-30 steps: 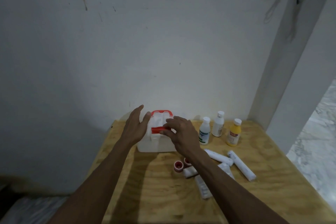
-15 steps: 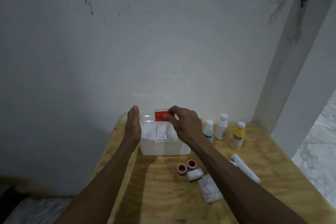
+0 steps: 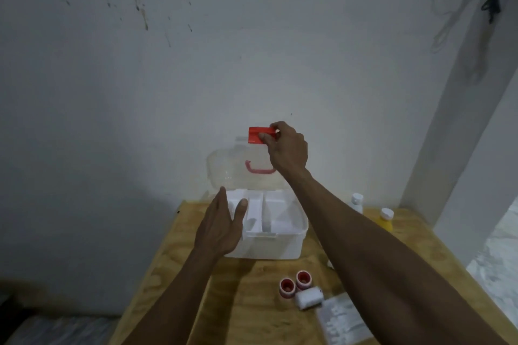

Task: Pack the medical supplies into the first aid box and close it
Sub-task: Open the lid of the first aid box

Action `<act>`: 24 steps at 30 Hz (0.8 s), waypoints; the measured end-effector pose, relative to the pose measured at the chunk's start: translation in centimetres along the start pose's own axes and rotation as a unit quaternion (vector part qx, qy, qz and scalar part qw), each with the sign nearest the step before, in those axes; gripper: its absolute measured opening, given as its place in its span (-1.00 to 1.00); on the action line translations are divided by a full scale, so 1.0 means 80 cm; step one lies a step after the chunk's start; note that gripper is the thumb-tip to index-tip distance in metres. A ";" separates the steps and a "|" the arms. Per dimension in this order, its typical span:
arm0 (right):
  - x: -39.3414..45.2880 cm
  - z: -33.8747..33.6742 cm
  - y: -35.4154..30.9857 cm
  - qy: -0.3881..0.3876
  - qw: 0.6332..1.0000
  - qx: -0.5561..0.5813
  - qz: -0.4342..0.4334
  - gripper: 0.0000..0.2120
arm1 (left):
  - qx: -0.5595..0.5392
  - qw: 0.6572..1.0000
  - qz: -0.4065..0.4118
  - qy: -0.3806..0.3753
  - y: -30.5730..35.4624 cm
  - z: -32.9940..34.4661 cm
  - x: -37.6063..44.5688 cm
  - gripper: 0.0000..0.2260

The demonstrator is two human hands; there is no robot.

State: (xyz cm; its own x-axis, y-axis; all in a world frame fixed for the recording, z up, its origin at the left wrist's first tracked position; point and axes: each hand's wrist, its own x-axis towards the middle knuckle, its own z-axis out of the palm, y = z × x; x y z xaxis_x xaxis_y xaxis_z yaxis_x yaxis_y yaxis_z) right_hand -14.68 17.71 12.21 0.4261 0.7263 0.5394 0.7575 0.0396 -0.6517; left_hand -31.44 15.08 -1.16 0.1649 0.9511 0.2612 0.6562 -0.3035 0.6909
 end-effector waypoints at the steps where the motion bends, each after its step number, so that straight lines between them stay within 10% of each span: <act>1: 0.006 0.004 0.000 0.009 1.000 -0.007 0.000 -0.65 | 0.001 1.000 0.007 0.008 -0.001 0.001 -0.002 -0.33; 14: 0.018 0.051 0.044 0.093 0.963 -0.218 -0.128 -0.77 | 0.023 1.000 0.013 0.015 -0.012 0.008 0.003 -0.26; 24: 0.021 0.041 0.037 0.027 0.972 -0.222 -0.070 -0.59 | 0.021 1.000 0.014 0.009 -0.015 0.009 0.005 -0.33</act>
State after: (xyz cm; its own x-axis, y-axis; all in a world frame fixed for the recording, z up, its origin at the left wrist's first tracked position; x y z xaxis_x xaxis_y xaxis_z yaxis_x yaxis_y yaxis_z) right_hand -13.36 21.33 9.41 0.3190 0.6976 0.6416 0.9439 -0.1730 -0.2812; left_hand -31.67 15.85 -2.40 0.1705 0.9408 0.2930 0.6813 -0.3274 0.6547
